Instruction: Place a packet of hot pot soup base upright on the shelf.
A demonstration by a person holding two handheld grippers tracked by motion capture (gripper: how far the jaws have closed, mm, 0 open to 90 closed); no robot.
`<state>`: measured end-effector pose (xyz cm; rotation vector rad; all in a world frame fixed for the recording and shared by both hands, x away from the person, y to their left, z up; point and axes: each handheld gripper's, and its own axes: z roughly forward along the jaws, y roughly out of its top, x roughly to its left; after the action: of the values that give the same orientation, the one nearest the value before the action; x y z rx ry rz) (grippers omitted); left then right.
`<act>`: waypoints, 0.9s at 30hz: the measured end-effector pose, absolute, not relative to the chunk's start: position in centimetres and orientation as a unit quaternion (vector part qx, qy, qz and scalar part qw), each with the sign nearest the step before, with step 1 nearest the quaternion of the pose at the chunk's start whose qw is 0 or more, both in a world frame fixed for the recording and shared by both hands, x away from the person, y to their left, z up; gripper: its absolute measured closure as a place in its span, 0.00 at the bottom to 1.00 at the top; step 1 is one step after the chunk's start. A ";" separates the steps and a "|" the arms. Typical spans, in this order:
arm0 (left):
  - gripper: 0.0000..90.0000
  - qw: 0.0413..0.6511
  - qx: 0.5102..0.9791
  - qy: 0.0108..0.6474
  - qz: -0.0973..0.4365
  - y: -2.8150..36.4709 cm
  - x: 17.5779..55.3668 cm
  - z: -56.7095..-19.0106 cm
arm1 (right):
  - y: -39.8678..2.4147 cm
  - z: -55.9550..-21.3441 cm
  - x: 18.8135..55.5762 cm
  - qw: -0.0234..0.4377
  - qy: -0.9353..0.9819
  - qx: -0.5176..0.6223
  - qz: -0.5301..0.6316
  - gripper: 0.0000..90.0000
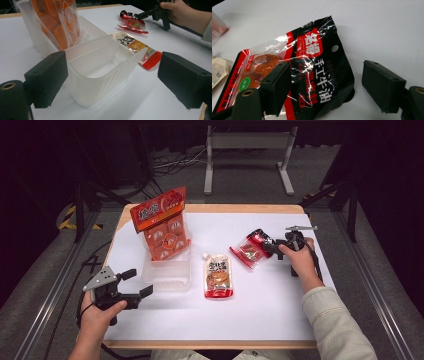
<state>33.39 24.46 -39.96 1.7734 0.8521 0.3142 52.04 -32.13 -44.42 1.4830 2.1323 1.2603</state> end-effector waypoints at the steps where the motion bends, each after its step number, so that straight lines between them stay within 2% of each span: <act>1: 0.11 0.543 0.747 0.360 0.132 24.5 33.4 -40.0 | -32.1 -44.4 52.1 0.128 0.733 0.510 0.431 0.28; 5: 0.12 0.543 0.747 0.360 0.133 24.5 33.4 -40.0 | -31.6 -44.4 52.1 0.137 0.743 0.502 0.420 0.28; 12: 0.12 0.543 0.747 0.360 0.132 24.4 33.4 -39.9 | -30.7 -44.3 52.1 0.167 0.764 0.482 0.396 0.55; 14: 0.12 0.543 0.747 0.359 0.133 24.5 33.4 -40.0 | -30.6 -44.3 52.0 0.170 0.765 0.481 0.393 0.67; 16: 0.12 0.543 0.747 0.359 0.133 24.5 33.4 -40.0 | -30.6 -44.3 52.0 0.176 0.769 0.477 0.388 0.75; 17: 0.12 0.543 0.747 0.359 0.133 24.5 33.4 -40.0 | -30.6 -44.3 52.0 0.176 0.769 0.477 0.388 0.75; 18: 0.12 0.543 0.747 0.359 0.133 24.5 33.4 -40.0 | -30.6 -44.3 52.0 0.180 0.774 0.469 0.385 0.80; 24: 0.12 0.543 0.747 0.360 0.133 24.5 33.4 -40.0 | -30.3 -44.3 52.0 0.175 0.786 0.452 0.384 0.93; 27: 0.12 0.543 0.747 0.360 0.134 24.5 33.4 -40.0 | -30.0 -44.2 51.8 0.180 0.791 0.446 0.378 0.95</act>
<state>33.38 24.51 -39.99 1.7722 0.8542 0.3183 51.85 -30.01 -44.23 1.2607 2.2357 1.0669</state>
